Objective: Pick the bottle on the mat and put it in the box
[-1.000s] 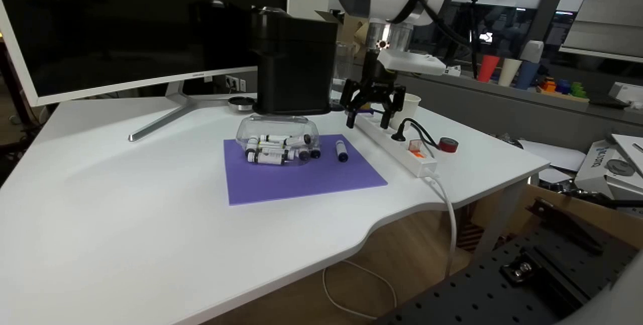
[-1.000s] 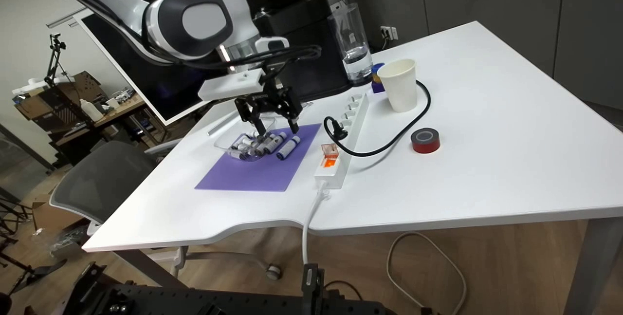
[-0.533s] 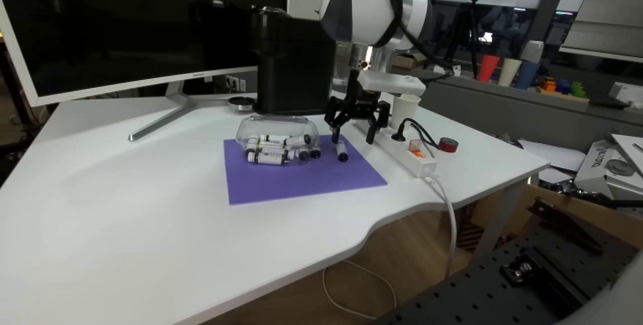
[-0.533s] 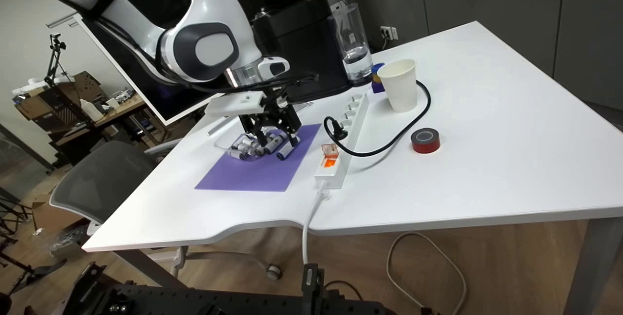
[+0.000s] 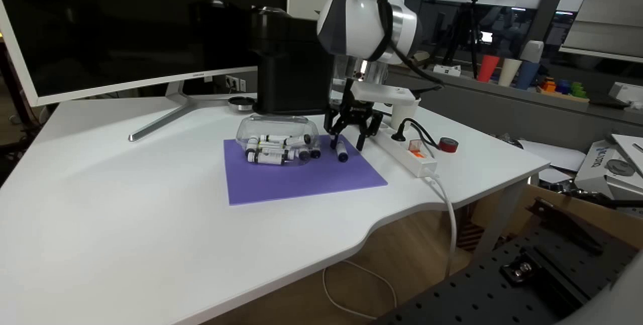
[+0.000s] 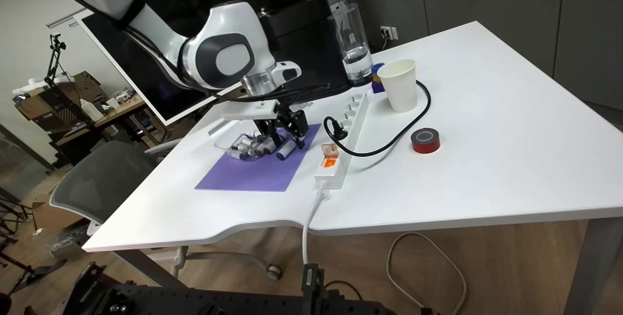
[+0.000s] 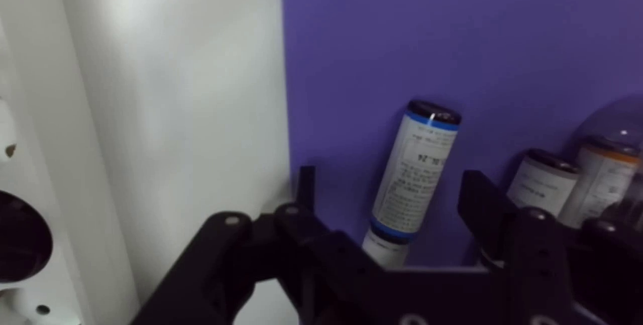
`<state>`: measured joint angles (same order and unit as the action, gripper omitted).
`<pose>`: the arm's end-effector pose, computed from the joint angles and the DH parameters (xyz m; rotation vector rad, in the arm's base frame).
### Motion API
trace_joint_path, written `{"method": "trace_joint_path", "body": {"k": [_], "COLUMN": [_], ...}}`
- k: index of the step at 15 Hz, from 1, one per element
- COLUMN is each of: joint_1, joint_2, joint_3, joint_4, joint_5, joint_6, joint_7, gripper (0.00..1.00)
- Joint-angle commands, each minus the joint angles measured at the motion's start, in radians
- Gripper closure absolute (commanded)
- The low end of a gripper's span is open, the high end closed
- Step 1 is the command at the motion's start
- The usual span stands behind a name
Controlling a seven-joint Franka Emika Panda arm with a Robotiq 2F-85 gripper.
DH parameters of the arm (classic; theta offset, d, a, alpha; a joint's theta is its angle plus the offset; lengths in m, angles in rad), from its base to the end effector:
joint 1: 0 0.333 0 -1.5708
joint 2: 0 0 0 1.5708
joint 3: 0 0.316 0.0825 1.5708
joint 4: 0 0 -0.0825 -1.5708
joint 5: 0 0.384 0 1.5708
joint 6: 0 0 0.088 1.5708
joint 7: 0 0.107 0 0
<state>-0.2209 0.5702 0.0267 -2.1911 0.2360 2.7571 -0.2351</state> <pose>0.5337 -0.1141 0.1207 -3.0278 0.2770 -0.0252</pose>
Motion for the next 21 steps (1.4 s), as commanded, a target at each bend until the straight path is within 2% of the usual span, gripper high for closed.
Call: {"method": "trace_joint_path", "body": {"k": [1, 7, 14, 21], "joint_1": [-0.025, -0.014, 0.045, 0.108], "joint_2": [0.040, 0.004, -0.103, -0.070], "joint_3": [0.030, 0.033, 0.010, 0.045], "joint_4": [0.057, 0.033, -0.014, 0.033], "joint_5": [0.007, -0.008, -0.081, -0.172], "joint_6": [-0.006, 0.026, 0.069, 0.151], "joint_7": [0.026, 0.033, 0.030, 0.006], "gripper": [0.55, 0.95, 0.93, 0.93]}}
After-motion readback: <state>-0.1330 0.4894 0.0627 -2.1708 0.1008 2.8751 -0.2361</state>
